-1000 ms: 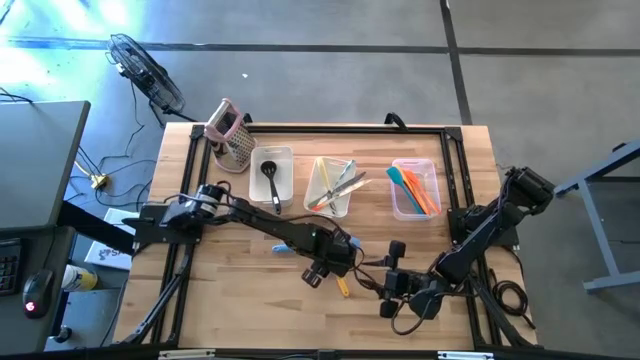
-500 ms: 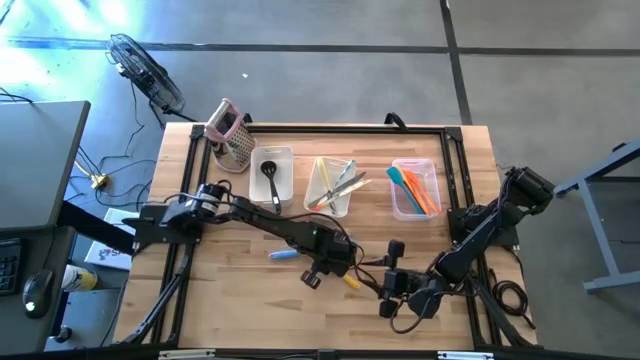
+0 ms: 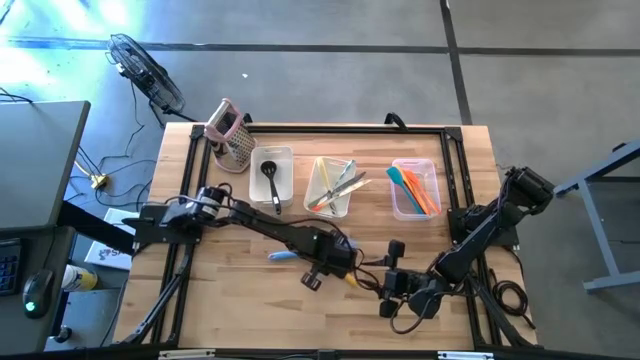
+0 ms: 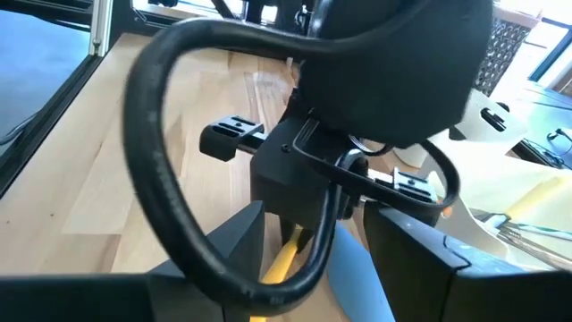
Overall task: Pick & Place Kitchen Items
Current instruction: Put the yellow spatula into the transparent bin
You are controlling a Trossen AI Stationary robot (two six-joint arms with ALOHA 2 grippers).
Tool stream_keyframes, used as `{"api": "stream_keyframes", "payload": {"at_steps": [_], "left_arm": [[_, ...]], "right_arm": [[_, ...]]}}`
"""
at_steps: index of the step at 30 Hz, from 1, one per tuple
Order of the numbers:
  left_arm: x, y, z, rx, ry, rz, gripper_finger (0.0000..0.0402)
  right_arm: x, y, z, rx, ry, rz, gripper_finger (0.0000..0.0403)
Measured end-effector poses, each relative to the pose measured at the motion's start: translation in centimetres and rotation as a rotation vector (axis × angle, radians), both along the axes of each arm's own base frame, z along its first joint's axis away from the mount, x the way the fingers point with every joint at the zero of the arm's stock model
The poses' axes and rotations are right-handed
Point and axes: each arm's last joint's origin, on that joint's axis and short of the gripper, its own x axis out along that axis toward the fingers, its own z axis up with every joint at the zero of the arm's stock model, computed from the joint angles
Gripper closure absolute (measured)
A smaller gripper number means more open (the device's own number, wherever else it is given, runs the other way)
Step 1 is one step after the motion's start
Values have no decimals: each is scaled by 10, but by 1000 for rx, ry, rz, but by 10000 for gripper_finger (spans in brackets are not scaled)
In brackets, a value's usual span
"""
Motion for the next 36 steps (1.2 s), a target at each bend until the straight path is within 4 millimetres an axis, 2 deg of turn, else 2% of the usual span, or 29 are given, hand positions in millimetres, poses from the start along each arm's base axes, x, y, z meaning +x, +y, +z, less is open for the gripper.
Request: {"api": "stream_keyframes", "payload": {"at_steps": [7,13,18,22,27,31,36], "left_arm": [[-3,-7,20,130,32,18,382],[-6,-16,37,168,44,48,382],[-13,-27,51,293,33,95,382],[-20,-30,66,447,-25,232,382],[-28,-34,72,555,-77,349,382],[-36,-51,74,644,-146,349,382],[-44,-71,80,792,-311,355,382]], "right_arm": [[0,0,0,2,-2,-1,216],[0,0,0,5,-5,-3,216],[-1,-1,1,-29,-30,-61,216],[-6,-1,2,-100,-86,-173,216],[-14,3,5,-157,-151,-267,216],[-17,6,5,-150,-146,-245,216],[-12,3,4,-94,-130,-217,216]]}}
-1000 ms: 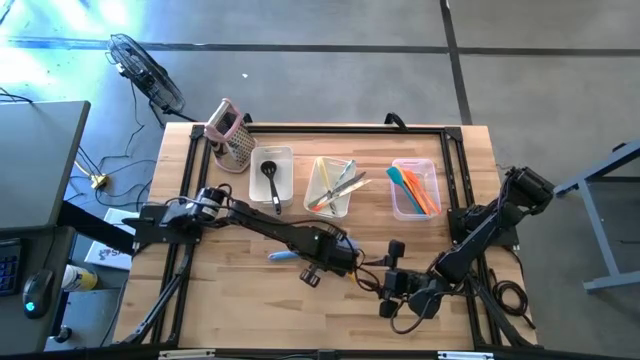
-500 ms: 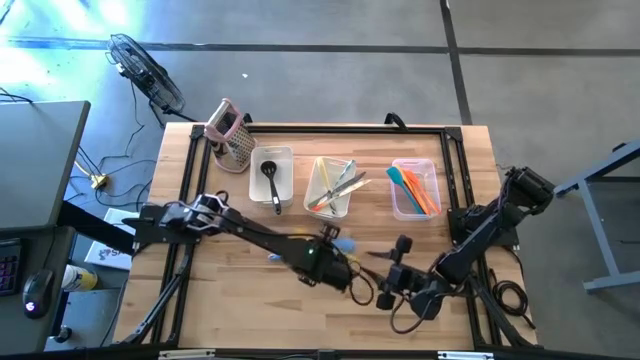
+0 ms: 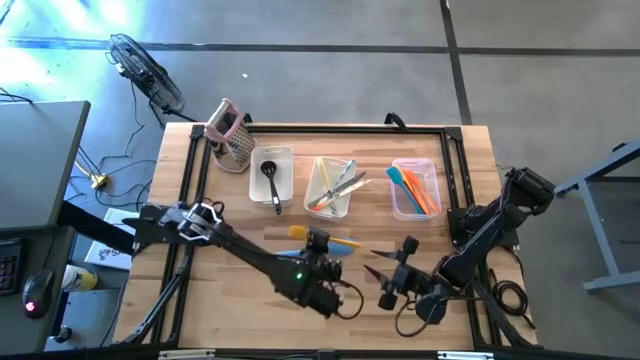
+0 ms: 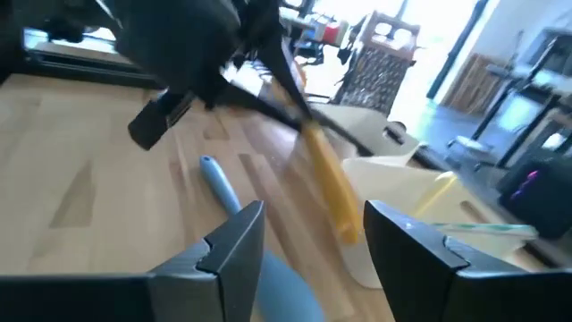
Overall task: Pick & Place Kitchen Items
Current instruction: Put the yellow spatula into the transparent bin
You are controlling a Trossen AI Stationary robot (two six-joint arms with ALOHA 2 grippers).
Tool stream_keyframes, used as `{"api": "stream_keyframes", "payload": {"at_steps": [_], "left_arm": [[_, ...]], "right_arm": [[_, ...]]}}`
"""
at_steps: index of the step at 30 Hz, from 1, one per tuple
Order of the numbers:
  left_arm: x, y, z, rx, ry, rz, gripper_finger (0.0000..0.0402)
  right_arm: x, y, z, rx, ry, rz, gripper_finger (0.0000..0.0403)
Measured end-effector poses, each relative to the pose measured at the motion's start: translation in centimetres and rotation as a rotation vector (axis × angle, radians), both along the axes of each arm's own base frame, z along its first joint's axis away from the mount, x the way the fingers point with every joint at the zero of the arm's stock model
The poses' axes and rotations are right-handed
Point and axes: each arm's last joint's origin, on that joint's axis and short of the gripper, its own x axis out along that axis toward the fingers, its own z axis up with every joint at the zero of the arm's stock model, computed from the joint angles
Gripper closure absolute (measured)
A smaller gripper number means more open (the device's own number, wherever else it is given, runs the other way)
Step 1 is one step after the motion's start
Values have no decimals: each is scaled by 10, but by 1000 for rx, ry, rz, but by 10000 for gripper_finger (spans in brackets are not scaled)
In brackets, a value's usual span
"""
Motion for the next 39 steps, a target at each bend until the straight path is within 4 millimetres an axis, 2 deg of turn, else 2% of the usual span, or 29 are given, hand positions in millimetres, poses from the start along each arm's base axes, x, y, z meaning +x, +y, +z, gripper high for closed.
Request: {"api": "stream_keyframes", "payload": {"at_steps": [3,7,17,21,27,30,36,39], "left_arm": [[-4,-11,6,76,-66,-23,382],[-1,-20,8,83,-109,-55,382],[2,-20,8,63,-114,-65,382],[2,-20,8,43,-105,-68,382],[2,-22,7,5,-84,-78,382],[2,-21,7,10,-86,-76,382],[2,-21,7,9,-86,-76,382],[2,-21,7,7,-89,-74,382]], "right_arm": [[4,-3,-1,46,12,23,216],[11,-8,-1,88,26,42,216],[17,-12,1,116,8,37,216],[18,-10,5,75,-2,43,216],[10,6,18,-111,-7,115,216],[10,6,18,-137,4,119,216],[19,-11,7,-1,9,32,216],[24,-19,1,102,34,46,216]]}}
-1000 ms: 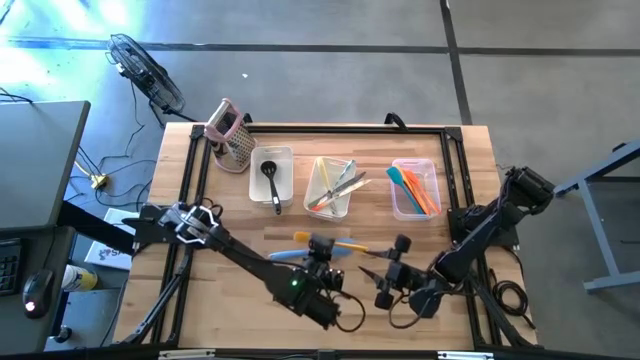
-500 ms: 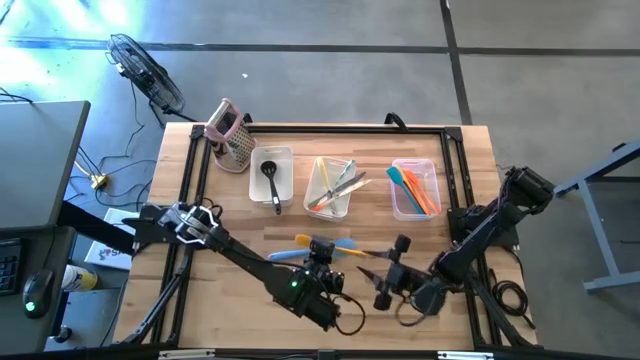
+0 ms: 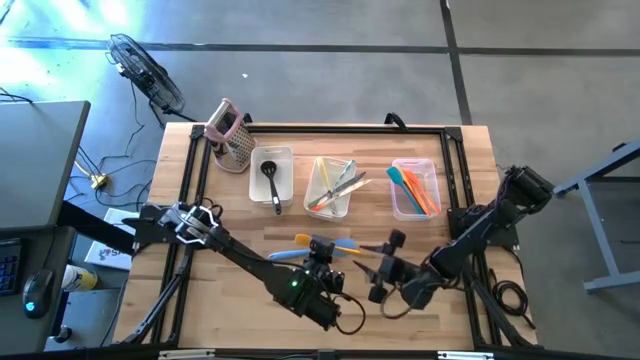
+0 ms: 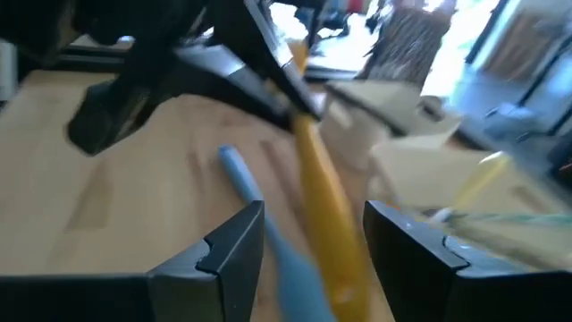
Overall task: Pick & Place Kitchen Items
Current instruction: Put the yellow spatula into the transparent bin
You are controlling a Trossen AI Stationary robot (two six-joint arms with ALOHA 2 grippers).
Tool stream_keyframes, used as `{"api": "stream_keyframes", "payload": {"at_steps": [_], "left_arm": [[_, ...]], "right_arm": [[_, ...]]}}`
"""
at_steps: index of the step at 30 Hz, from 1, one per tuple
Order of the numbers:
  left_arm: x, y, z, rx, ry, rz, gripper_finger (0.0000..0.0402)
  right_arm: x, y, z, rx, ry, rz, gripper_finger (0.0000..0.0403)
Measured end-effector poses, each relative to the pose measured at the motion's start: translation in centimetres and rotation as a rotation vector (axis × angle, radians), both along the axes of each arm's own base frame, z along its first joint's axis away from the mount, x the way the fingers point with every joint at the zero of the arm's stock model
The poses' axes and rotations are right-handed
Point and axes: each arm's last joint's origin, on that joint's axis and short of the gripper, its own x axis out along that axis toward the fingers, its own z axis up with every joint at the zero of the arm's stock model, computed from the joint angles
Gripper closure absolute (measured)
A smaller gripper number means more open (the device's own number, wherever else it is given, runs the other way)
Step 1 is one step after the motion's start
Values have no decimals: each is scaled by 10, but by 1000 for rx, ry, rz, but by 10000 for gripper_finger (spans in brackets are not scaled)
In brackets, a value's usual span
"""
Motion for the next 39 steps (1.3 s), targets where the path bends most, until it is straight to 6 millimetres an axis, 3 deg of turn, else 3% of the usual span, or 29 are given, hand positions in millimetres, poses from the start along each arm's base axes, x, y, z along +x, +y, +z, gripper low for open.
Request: {"api": "stream_keyframes", "payload": {"at_steps": [16,25,32,39], "left_arm": [[0,0,-1,-27,1,2,383],[0,-1,-1,-34,4,1,383],[-1,-1,-2,-53,14,-1,383],[-1,-1,-2,-62,17,-3,383]], "right_arm": [[8,-6,-1,102,26,66,221],[8,-6,-2,88,33,72,280],[9,-7,-3,78,69,126,368],[10,-7,-3,76,78,134,372]]}}
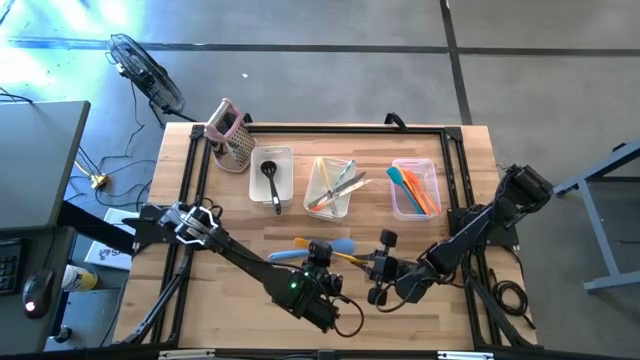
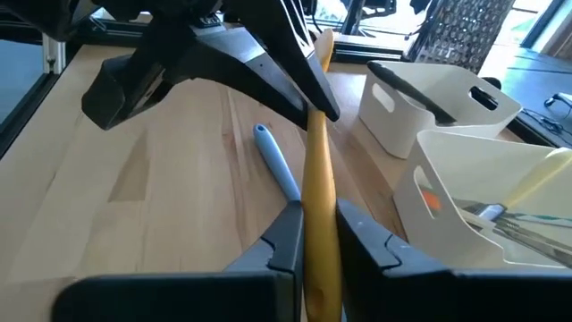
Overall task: Pick & Place Kitchen Items
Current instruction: Put the yellow spatula into the transparent bin
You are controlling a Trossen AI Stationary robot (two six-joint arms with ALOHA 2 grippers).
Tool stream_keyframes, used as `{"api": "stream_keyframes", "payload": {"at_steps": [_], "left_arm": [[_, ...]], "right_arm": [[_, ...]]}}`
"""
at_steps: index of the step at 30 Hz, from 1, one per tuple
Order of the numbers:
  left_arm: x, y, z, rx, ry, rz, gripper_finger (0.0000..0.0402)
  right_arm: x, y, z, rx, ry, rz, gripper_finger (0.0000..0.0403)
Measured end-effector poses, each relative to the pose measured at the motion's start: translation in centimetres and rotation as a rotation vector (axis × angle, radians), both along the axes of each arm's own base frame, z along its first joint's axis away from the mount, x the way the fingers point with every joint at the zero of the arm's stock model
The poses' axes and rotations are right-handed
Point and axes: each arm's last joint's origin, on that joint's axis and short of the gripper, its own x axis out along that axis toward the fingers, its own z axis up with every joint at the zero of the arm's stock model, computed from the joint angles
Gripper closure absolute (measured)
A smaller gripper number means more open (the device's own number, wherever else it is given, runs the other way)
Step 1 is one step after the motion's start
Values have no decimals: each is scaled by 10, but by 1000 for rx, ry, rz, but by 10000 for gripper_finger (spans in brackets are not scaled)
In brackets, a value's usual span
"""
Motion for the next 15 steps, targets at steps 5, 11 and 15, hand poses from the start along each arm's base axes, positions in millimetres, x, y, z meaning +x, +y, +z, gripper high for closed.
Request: {"api": "stream_keyframes", "payload": {"at_steps": [5,11,15], "left_arm": [[1,0,-1,-46,19,-5,367],[3,3,-2,-79,32,-4,281],[2,2,-2,-78,33,-6,246]], "right_arm": [[0,0,-1,-1,8,10,372],[0,1,0,2,9,23,372],[0,1,0,7,12,30,373]]}}
